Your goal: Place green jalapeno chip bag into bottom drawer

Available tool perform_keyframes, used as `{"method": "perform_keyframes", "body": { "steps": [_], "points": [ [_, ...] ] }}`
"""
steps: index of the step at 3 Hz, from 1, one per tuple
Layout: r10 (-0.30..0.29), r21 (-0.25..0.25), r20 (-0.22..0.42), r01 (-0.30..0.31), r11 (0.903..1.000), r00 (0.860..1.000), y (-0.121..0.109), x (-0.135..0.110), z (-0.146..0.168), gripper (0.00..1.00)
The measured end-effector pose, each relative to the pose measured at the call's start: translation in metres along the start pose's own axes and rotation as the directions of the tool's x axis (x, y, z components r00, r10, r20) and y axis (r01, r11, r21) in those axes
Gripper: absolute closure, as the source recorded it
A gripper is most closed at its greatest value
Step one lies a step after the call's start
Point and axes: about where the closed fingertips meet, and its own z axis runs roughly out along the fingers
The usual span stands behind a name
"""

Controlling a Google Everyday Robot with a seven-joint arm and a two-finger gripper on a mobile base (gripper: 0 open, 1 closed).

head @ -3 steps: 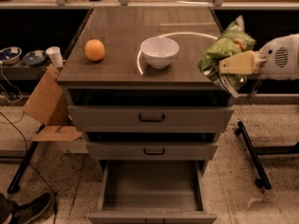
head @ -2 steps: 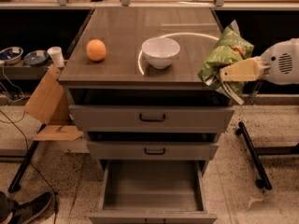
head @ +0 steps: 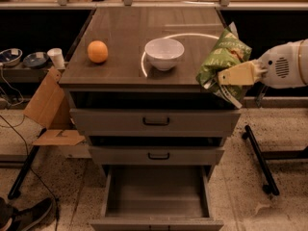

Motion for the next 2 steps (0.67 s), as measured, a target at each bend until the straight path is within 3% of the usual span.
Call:
{"method": "perform_keyframes", "body": {
  "steps": [1,2],
  "points": [
    [-0.037,-0.047,-0.008,0.036,0.9982,0.999,0.016,0.022,0.026,1.0],
    [-0.058,-0.114,-0.04,0.053,0.992,0.998,0.035,0.075,0.06,1.0]
  ]
}}
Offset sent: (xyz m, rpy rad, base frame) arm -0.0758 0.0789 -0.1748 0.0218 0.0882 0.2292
